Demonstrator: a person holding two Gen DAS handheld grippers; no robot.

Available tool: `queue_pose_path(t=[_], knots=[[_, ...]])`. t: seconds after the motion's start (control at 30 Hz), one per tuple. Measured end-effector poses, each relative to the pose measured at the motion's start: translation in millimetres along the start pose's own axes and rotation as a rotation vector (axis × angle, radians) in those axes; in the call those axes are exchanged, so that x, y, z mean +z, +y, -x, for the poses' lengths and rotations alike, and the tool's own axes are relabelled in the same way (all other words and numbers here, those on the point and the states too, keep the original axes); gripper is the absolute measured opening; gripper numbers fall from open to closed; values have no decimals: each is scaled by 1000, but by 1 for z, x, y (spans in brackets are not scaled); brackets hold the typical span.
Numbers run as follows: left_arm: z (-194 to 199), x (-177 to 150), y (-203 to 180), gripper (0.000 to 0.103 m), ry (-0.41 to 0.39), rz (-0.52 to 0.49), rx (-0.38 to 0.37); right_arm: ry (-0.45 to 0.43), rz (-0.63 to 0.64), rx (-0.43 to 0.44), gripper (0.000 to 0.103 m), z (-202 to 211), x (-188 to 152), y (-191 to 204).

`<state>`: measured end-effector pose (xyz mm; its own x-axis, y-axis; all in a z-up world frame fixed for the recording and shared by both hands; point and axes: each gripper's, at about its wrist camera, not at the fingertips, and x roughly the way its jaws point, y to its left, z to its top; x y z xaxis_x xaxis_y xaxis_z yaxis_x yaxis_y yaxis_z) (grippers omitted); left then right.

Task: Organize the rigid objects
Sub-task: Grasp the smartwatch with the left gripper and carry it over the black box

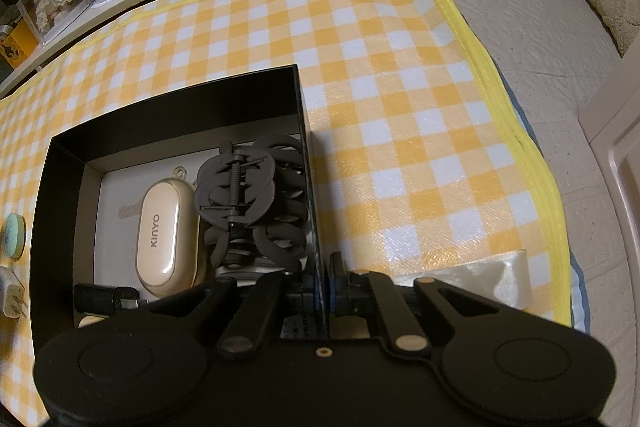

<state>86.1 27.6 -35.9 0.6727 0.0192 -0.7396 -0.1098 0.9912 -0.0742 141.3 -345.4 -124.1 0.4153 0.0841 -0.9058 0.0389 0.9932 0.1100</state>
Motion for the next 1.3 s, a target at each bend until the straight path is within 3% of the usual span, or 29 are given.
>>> queue_pose_path(t=[0.27,0.57,0.73,0.9,1.1,1.17,1.3], knots=[[23,14,-57,49,-118,-157,-133,-1,0,1,5,0,0,0],[10,1,-136,49,-41,-248,-329,-1,0,2,5,0,-1,1],[-9,-9,-168,49,6,-297,-362,-2,-1,3,5,1,-1,0],[-30,-17,-179,49,95,-228,-384,-2,0,4,5,1,0,0],[-34,-20,-177,50,95,-192,-367,-2,1,4,5,1,0,0],[-35,-19,-175,65,96,-181,-365,-2,0,6,5,0,0,0],[-32,-17,-174,68,102,-167,-380,-2,0,6,5,1,0,1]])
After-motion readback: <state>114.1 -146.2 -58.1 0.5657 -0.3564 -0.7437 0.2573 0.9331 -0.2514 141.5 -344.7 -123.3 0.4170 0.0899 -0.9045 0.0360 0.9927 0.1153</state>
